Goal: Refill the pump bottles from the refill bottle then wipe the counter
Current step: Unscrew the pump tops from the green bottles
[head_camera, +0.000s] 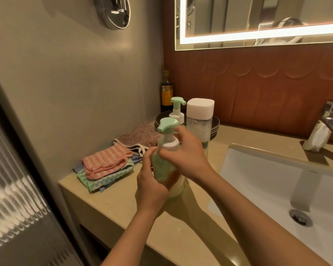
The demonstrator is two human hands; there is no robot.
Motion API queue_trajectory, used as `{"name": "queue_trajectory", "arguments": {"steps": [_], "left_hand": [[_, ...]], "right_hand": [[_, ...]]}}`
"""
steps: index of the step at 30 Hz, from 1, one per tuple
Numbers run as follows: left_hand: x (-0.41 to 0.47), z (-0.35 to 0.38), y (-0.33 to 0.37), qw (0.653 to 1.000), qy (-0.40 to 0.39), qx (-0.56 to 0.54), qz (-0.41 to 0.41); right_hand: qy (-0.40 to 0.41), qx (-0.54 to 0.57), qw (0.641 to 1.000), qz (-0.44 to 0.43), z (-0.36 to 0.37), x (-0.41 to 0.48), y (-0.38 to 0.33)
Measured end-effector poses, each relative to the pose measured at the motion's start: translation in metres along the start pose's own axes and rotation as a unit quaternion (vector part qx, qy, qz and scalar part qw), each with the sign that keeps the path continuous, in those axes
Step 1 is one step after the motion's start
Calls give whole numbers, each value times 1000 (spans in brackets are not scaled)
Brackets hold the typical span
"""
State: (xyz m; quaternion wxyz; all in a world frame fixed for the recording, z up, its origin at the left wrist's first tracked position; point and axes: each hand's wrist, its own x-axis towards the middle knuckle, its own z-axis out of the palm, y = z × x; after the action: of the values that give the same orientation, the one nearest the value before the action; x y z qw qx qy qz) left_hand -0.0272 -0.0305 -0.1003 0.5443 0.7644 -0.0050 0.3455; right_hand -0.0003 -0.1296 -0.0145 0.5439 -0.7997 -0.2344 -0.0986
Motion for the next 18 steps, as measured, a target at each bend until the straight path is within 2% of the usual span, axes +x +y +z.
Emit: {"name": "queue_trajectory", "arguments": {"steps": [3, 6, 8, 14, 18], "left_hand": [[0, 1, -2, 1000, -7, -15, 2], [0, 0, -2, 1000, -7, -15, -12], [0, 0, 0, 1000, -11, -9, -19], [-2, 0, 1, 1000, -24, -11, -12], [-2, 0, -1, 999, -27, -15, -26]], "right_hand": [[-43, -38, 998, -9, 2, 1, 0], [13, -76, 997, 0, 9, -1, 2], [49, -38, 998, 2, 5, -2, 1], [7, 0, 1000, -21, -10, -7, -10], [26, 18, 998, -55, -21, -5, -23]]}}
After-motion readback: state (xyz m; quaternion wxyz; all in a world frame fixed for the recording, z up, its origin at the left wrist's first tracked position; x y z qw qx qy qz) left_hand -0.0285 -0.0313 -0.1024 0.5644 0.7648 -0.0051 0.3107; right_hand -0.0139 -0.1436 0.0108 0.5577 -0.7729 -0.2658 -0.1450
